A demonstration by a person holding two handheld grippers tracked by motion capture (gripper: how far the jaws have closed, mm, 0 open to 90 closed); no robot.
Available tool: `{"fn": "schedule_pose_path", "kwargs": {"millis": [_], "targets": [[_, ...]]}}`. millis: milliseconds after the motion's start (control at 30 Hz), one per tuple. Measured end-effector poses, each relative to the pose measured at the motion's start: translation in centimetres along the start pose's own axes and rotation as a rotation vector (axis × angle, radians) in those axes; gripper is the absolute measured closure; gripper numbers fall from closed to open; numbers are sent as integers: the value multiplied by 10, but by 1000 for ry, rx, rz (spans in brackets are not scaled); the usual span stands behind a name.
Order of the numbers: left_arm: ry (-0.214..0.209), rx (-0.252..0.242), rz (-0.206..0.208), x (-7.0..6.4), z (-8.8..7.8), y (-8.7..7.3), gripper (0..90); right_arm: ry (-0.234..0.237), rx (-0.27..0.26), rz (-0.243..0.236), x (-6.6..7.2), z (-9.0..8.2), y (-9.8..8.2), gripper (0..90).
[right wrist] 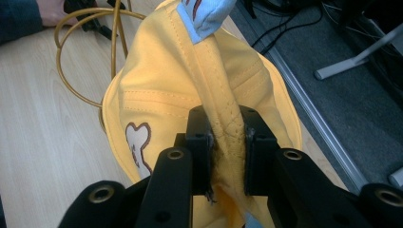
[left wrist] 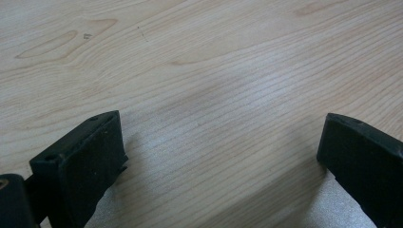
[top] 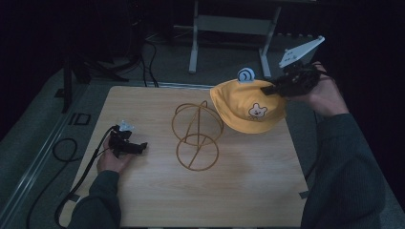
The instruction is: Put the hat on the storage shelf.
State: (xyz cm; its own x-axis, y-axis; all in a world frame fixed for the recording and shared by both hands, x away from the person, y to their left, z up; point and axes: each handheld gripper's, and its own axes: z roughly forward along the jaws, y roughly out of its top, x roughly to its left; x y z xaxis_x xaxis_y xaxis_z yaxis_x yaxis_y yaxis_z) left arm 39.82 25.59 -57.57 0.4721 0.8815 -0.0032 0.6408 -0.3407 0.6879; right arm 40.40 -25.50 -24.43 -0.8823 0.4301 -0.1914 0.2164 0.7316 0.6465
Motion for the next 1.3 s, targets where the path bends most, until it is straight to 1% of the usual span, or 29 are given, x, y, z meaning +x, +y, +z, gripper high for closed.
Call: {"fn": "schedule_pose_path", "kwargs": {"millis": [500, 833, 900, 933, 967, 1000, 1300], "targets": [[0, 0, 0, 0, 0, 0, 17, 19, -17, -12, 3, 5, 8, 765], [0, 0, 1, 0, 0, 0, 17, 25, -33, -19, 5, 4, 13, 765], [0, 0, 1, 0, 0, 0, 17, 27, -35, -28, 5, 4, 15, 765], [0, 0, 0, 0, 0, 0, 17, 29, -38, -22, 6, 4, 15, 765], [0, 0, 1, 0, 0, 0, 17, 29, -39, -30, 5, 4, 16, 765], [0, 0, 1, 0, 0, 0, 17, 31, -37, -26, 6, 4, 18, 765], [0, 0, 1, 0, 0, 0, 17, 40, -49, -41, 9, 6, 24, 765]]}}
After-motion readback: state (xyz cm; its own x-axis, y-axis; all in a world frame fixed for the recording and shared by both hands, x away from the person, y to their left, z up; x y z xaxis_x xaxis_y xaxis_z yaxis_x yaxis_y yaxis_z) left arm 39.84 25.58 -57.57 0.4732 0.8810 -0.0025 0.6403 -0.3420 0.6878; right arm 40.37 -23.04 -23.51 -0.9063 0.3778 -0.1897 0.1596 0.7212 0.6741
